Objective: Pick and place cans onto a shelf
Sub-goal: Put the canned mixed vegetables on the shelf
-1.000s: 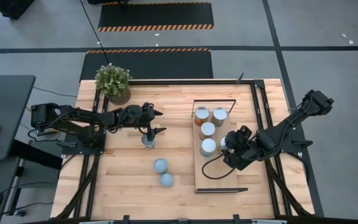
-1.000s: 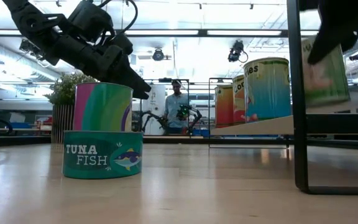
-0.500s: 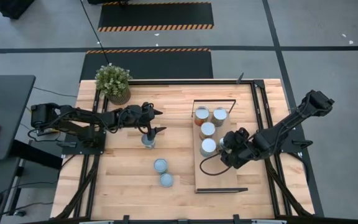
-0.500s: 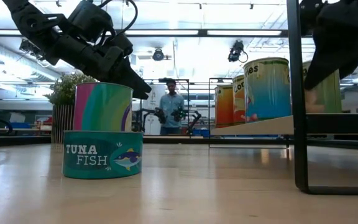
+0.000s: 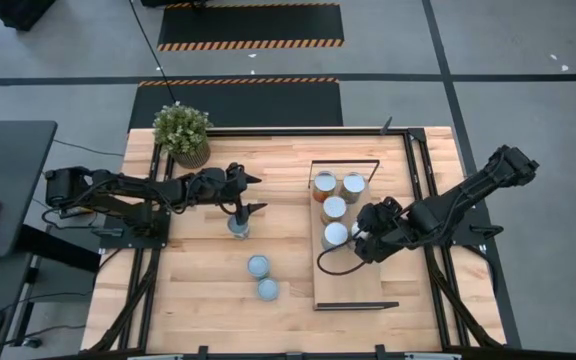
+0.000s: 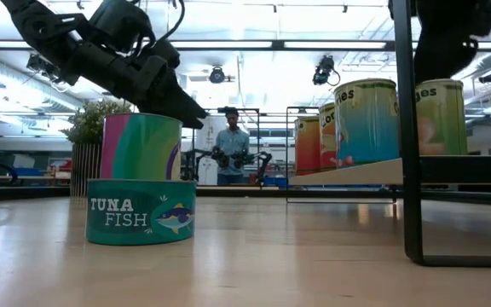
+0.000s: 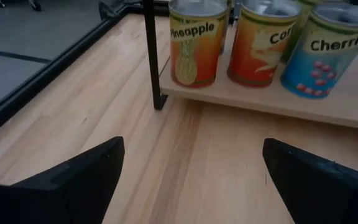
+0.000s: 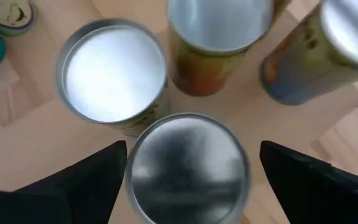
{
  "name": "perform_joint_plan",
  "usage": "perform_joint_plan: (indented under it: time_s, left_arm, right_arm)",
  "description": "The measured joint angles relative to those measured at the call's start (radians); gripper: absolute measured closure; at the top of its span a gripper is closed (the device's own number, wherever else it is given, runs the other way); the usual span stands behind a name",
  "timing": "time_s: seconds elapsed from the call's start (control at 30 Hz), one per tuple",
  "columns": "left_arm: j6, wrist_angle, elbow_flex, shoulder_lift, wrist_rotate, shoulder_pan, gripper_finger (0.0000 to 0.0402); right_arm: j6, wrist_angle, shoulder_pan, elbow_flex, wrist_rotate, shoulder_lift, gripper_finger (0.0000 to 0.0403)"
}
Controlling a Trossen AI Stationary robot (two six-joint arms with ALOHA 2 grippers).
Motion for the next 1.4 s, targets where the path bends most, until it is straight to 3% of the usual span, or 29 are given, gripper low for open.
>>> perform_joint_plan:
  time_s: [0.1,0.23,0.37,0.63,0.97,1.23,1.4]
  left_arm:
    - [0.001,-0.030,-0.001,-0.037,0.006,0.000,0.0012]
    - [-0.005,-0.088,0.000,-0.111,0.033,-0.008,0.0012]
    - [-0.009,-0.158,0.000,-0.173,0.048,-0.038,0.0012]
    - [-0.010,-0.269,0.000,-0.251,0.048,-0.076,0.0012]
    - [-0.037,-0.480,0.000,-0.333,0.055,-0.092,0.0012]
    - [-0.096,-0.657,0.002,-0.334,0.064,-0.091,0.0012]
    - [-0.127,-0.810,0.092,-0.333,0.115,-0.091,0.0012]
  right_arm:
    - [-0.020,-0.064,-0.002,0.070,0.023,0.000,0.0027]
    - [-0.134,-0.050,-0.002,0.155,0.136,0.000,0.0027]
    - [-0.341,0.118,-0.019,0.185,0.214,0.000,0.0027]
    - [-0.722,0.545,-0.086,0.174,0.225,0.082,0.0027]
    - [-1.003,0.843,-0.194,0.174,-0.001,0.286,0.0027]
    - [-1.094,0.949,-0.279,0.174,-0.082,0.417,0.0027]
    - [-1.150,0.981,-0.313,0.173,-0.115,0.445,0.0027]
